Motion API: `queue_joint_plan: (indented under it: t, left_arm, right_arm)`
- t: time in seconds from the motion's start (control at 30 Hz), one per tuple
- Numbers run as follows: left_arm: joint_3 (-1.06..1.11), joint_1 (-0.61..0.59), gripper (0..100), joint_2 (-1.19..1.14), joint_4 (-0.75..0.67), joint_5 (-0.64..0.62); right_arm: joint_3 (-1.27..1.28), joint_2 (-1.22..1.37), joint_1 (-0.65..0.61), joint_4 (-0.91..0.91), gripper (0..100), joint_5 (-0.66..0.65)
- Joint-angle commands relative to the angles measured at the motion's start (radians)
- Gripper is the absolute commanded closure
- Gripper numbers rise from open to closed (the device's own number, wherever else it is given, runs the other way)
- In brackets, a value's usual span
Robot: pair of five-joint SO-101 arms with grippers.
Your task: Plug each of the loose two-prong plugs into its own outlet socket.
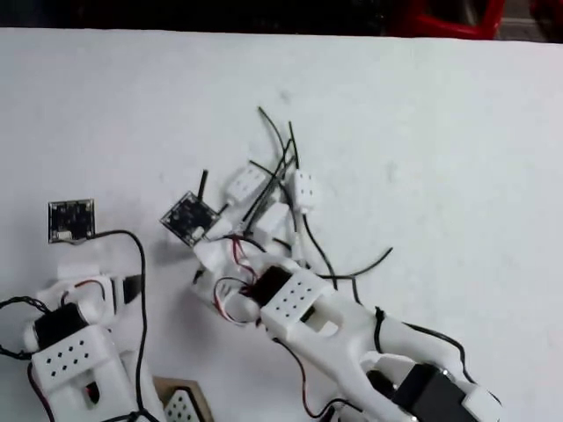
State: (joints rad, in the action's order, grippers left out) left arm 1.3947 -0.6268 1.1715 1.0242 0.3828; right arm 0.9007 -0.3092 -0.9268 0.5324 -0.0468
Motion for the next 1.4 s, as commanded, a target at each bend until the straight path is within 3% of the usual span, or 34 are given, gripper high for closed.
queue_joint_plan:
  t: [0.0,0.4,0.87,1.03,1.37]
  left_arm:
    - [-0.003,-0.01,67,0.018,-0.017,-0.009]
    - [-0.003,-0.01,67,0.018,-0.017,-0.008]
    - [-0.003,-0.01,67,0.018,-0.017,-0.008]
    - [-0.003,-0.01,67,0.018,-0.017,-0.008]
    - [-0.002,-0.01,67,0.018,-0.017,-0.008]
  right_arm:
    - [-0.017,0.008,-0.008,0.045,98.1,0.006]
    - [-0.025,0.136,-0.012,0.056,98.2,-0.1]
    - [-0.012,0.03,0.159,0.101,98.2,-0.173]
    - [0.038,0.028,0.148,0.091,98.2,-0.236]
    - [0.058,0.03,0.142,0.093,98.2,-0.241]
